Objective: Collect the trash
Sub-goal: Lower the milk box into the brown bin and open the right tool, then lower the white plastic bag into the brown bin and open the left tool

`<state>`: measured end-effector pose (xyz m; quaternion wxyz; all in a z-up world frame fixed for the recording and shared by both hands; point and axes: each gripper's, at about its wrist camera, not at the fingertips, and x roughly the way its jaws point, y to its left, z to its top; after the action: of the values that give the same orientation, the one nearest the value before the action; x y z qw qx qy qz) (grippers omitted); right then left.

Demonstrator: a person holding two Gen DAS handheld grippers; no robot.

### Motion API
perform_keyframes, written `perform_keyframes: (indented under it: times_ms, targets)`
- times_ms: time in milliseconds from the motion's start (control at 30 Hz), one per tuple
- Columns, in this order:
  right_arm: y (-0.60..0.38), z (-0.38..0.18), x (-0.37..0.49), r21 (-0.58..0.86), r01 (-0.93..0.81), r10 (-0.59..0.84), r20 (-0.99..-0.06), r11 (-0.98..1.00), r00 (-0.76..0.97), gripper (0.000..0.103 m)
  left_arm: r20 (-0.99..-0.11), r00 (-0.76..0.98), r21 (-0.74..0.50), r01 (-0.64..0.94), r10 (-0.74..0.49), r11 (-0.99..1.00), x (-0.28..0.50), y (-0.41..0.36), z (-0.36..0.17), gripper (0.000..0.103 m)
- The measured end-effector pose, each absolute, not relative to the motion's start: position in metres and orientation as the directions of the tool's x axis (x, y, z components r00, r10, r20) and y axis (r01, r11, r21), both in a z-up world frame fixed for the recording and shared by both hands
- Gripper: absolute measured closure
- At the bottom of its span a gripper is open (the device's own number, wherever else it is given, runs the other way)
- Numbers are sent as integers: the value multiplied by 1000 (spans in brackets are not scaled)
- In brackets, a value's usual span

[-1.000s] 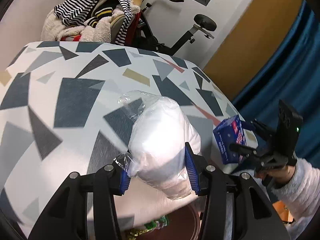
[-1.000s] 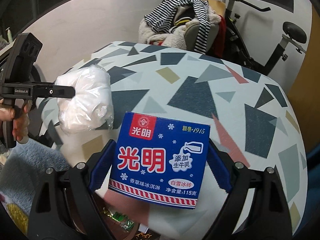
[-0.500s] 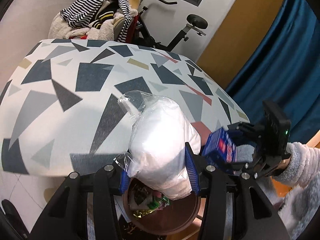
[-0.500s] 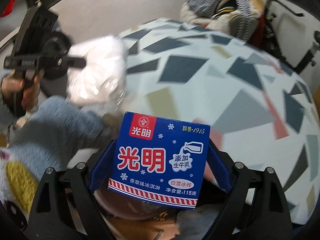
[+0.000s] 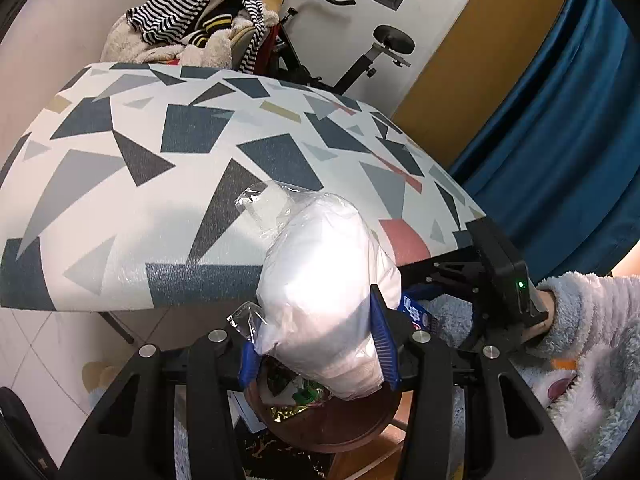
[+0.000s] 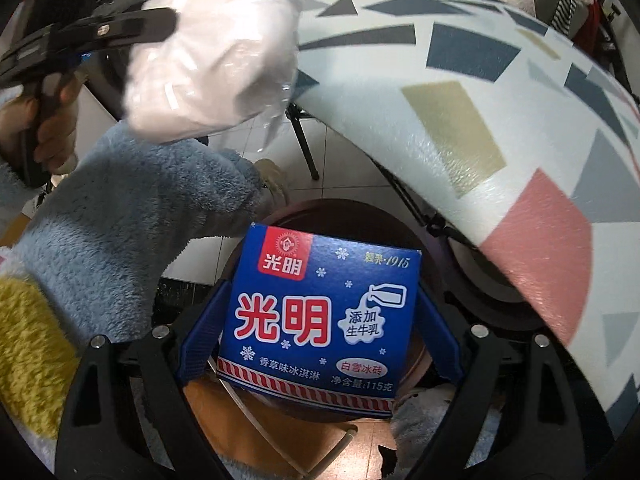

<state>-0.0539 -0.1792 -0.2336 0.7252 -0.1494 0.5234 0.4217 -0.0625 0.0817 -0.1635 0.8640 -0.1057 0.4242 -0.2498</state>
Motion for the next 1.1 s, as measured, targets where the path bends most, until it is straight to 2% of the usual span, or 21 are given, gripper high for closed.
perform_keyframes:
  times_ms: [167, 500, 933, 1033, 1100]
  targets:
    - [-180, -246, -44, 237, -746, 451, -887, 623, 95, 8, -698, 502, -388, 335, -511, 859, -62, 79, -173, 57]
    - [-205, -225, -33, 246, -696, 496, -850, 675, 180, 7, -739, 459, -350, 365, -493, 863, -66, 55, -189, 57]
    - [-247, -186, -20, 234, -643, 510, -813, 729, 282, 7, -837, 339, -268, 429, -429, 863, -61, 11, -228, 56]
    - [-251, -183, -19, 229, -633, 507, -808, 740, 300, 6, -845, 323, -270, 432, -427, 861, -57, 5, -234, 52]
    - [-254, -181, -17, 224, -625, 501, -808, 748, 311, 6, -850, 315, -270, 430, -423, 861, -54, 1, -237, 44]
